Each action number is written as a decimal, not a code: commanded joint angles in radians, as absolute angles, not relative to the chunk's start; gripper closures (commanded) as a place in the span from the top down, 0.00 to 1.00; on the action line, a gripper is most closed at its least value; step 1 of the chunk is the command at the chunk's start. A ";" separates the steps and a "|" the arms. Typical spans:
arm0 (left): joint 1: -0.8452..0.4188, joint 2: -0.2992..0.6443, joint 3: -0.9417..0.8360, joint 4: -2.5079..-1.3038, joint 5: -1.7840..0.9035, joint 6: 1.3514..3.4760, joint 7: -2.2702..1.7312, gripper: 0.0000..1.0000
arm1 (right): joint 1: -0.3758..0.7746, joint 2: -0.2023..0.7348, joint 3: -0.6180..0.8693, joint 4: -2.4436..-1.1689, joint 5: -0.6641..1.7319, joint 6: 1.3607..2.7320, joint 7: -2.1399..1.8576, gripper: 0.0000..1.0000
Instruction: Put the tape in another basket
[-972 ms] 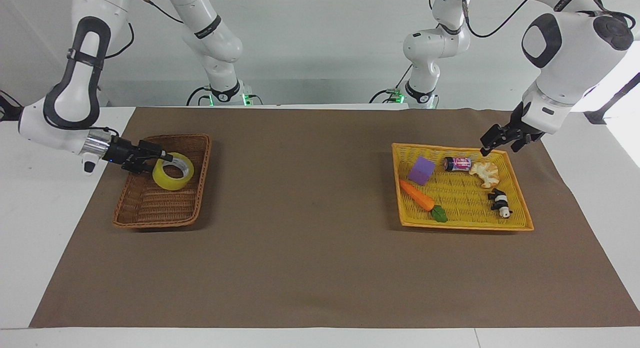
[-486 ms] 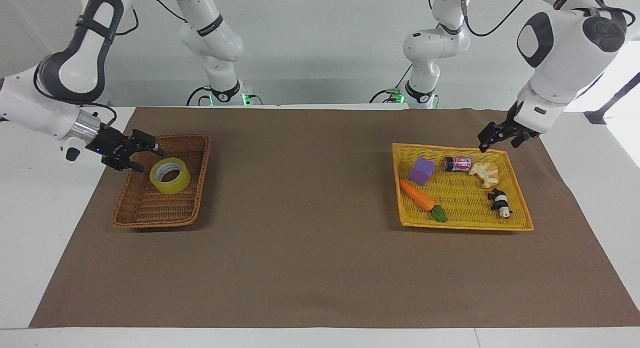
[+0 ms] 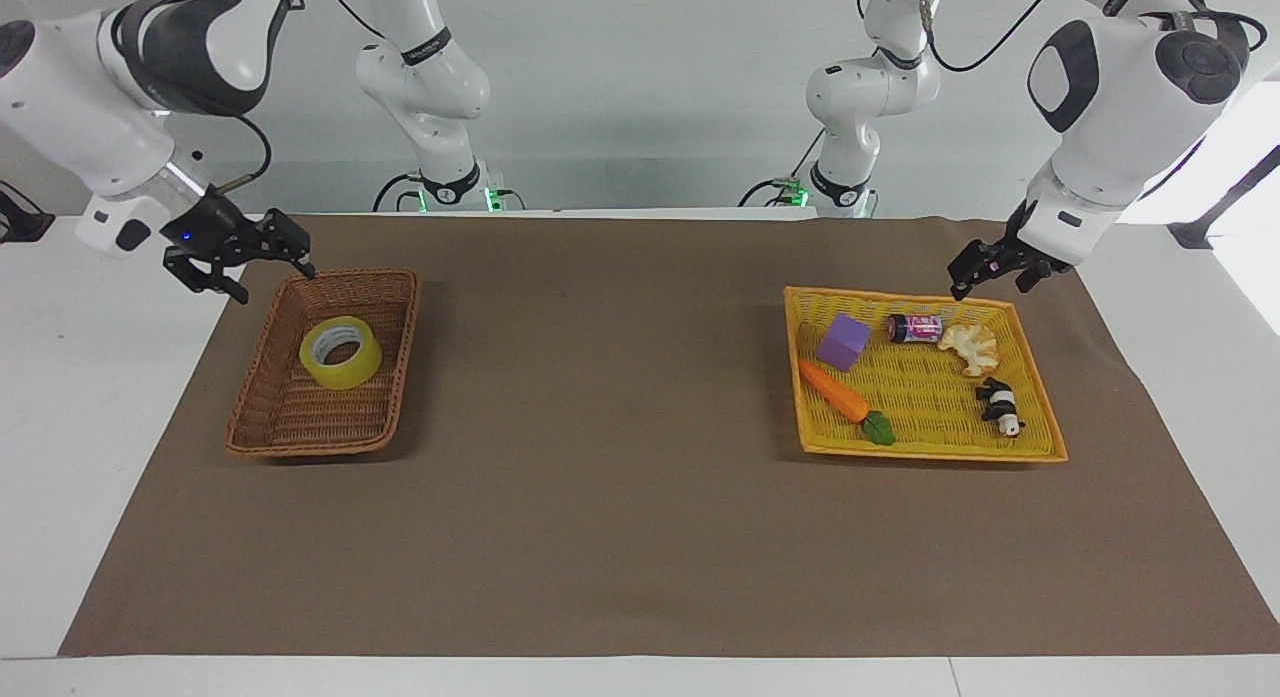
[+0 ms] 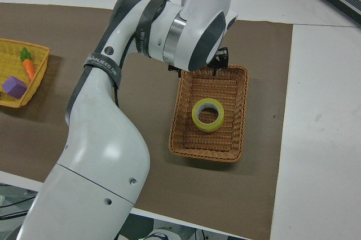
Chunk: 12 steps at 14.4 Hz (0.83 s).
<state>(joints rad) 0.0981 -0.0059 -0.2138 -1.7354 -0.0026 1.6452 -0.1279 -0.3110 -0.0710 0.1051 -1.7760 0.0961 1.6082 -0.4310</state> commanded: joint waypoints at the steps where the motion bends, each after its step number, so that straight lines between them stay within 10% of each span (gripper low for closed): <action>1: 0.083 -0.040 -0.229 -1.763 0.014 1.638 -0.117 0.99 | -0.287 -0.064 0.107 -1.702 -0.027 1.545 -0.322 1.00; 12: 0.095 -0.041 -0.219 -1.761 0.014 1.635 -0.121 0.99 | -0.103 0.008 -0.075 -1.591 -0.051 1.437 -0.176 1.00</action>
<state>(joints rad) 0.0897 -0.0150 -0.2230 -1.7379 -0.0026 1.6438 -0.1263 -0.1330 -0.0131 -0.0509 -1.6203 -0.0360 1.4633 -0.2028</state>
